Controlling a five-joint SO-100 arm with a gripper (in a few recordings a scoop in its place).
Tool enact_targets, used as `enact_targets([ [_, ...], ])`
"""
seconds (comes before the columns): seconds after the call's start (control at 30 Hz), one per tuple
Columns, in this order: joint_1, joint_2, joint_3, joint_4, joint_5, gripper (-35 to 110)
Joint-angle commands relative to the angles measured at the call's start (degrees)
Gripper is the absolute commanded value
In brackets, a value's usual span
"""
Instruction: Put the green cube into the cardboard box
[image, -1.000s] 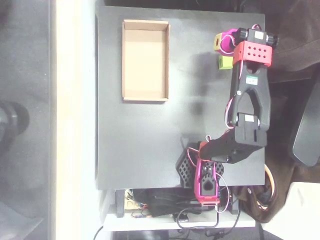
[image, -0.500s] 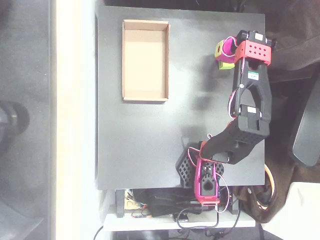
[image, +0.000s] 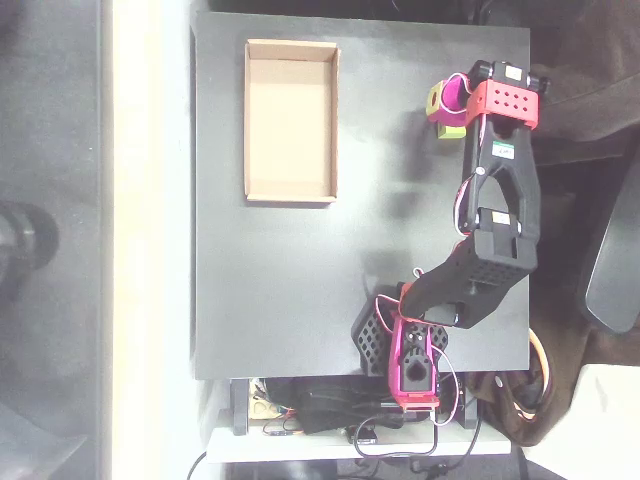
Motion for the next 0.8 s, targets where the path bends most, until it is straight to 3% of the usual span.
enact_targets([
  [0.0, 1.2, 0.6, 0.4, 0.5, 0.4, 37],
  [0.63, 0.7, 0.6, 1.9, -0.2, 1.1, 36],
  [0.77, 0.7, 0.6, 1.9, -0.2, 1.1, 28],
])
